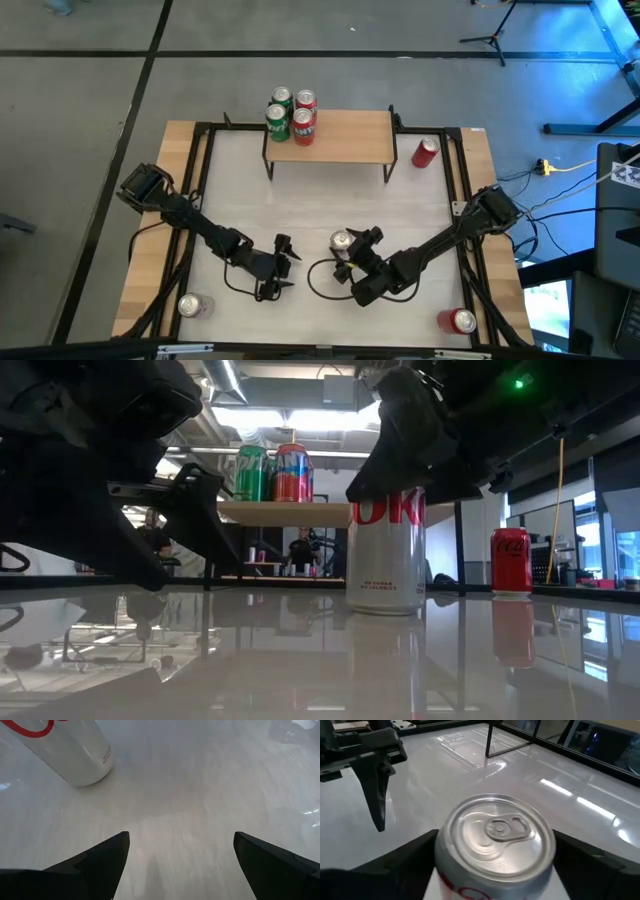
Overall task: Place canned beverage on shelf
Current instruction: Put the right white soda can on the shelf
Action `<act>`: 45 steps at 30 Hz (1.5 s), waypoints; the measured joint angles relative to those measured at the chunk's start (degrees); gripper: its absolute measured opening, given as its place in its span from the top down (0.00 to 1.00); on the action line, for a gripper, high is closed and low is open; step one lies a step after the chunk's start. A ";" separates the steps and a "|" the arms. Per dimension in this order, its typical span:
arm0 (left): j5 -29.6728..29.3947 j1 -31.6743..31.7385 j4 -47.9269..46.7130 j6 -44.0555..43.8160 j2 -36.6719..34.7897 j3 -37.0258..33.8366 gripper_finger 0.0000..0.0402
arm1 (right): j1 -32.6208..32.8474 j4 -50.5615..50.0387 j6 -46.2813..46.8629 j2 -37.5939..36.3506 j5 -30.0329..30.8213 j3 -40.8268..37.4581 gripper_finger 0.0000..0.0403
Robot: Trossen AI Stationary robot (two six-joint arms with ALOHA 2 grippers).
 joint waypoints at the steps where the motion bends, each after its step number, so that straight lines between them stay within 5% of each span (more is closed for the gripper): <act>1: 0.00 0.00 0.00 -0.02 0.00 0.00 0.13 | 0.00 0.02 -0.38 0.00 -0.02 0.00 0.15; 5: 1.78 0.00 -0.07 -0.01 0.00 0.00 0.13 | 0.02 0.22 -2.89 0.00 -0.43 0.15 0.29; 17: 3.66 -0.04 0.86 -0.09 0.00 0.00 0.13 | -0.71 -6.02 -18.52 -6.04 -1.72 7.02 0.29; 25: 2.72 0.00 0.94 -0.14 0.00 0.00 0.13 | -8.58 -8.00 -33.64 -15.13 -2.85 10.80 0.29; 39: 2.47 0.00 0.94 0.44 0.00 0.00 0.13 | -37.80 0.24 -46.31 -21.48 -33.74 10.95 0.29; 45: 2.40 0.00 0.94 0.48 0.00 0.00 0.13 | -46.65 2.36 -47.53 -21.11 -40.77 10.95 0.29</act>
